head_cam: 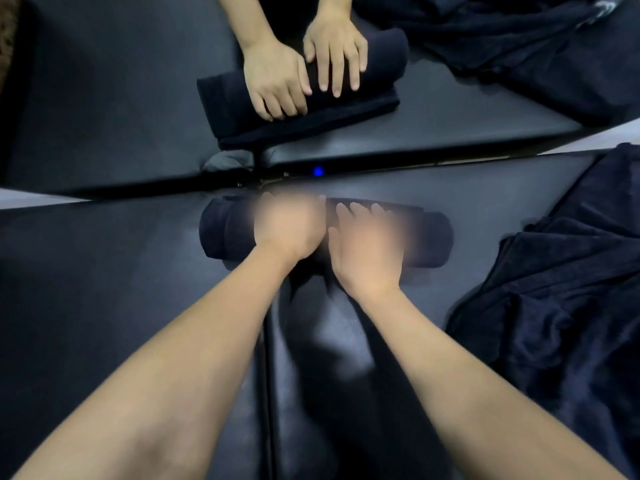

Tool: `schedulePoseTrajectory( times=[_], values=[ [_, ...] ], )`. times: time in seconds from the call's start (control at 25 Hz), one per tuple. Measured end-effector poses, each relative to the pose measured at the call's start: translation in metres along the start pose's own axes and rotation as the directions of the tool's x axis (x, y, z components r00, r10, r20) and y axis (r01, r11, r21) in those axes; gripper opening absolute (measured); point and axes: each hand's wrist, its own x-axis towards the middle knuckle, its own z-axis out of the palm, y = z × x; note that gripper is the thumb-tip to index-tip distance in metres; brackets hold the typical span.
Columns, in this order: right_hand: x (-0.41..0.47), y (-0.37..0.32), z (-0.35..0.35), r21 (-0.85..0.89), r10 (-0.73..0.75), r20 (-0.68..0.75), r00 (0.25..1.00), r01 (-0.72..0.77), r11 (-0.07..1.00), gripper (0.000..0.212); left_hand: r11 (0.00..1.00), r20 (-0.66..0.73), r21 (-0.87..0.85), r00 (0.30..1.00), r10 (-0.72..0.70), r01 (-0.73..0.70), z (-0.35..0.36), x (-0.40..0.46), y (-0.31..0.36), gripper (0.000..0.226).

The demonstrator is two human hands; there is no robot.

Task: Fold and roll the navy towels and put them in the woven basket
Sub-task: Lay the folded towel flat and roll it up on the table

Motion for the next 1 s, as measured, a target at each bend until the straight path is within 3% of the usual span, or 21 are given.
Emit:
schedulePoseTrajectory(
  times=[0.12,0.36,0.44,0.56,0.68,1.0],
  values=[
    [0.028,0.007,-0.002,-0.108,-0.065,0.029,0.997,0.067,0.992,0.045,0.999,-0.018,-0.026,0.999,-0.041,0.04,-0.001,0.004,0.001,0.051],
    [0.053,0.008,-0.004,-0.122,-0.089,0.182,0.979,0.112,0.986,0.054,0.978,-0.355,-0.21,0.932,-0.077,0.001,0.035,-0.027,0.002,0.04],
    [0.058,0.009,-0.008,-0.121,-0.092,0.222,0.971,0.121,0.985,0.055,0.975,-0.405,-0.222,0.912,-0.068,-0.026,0.042,-0.034,0.005,0.042],
    [0.07,0.01,-0.013,-0.142,-0.117,0.307,0.944,0.167,0.976,0.053,0.986,-0.42,-0.169,0.906,-0.058,-0.015,0.045,-0.041,0.009,0.044],
    [0.09,0.013,-0.009,-0.045,-0.151,0.372,0.916,0.181,0.983,0.053,0.993,-0.413,-0.115,0.91,-0.041,-0.007,0.035,-0.027,0.002,0.043],
    [0.071,0.01,-0.021,0.127,0.035,0.596,0.803,-0.136,0.982,0.065,0.996,-0.284,-0.038,0.957,0.064,-0.078,0.012,-0.013,-0.005,0.049]
  ],
)
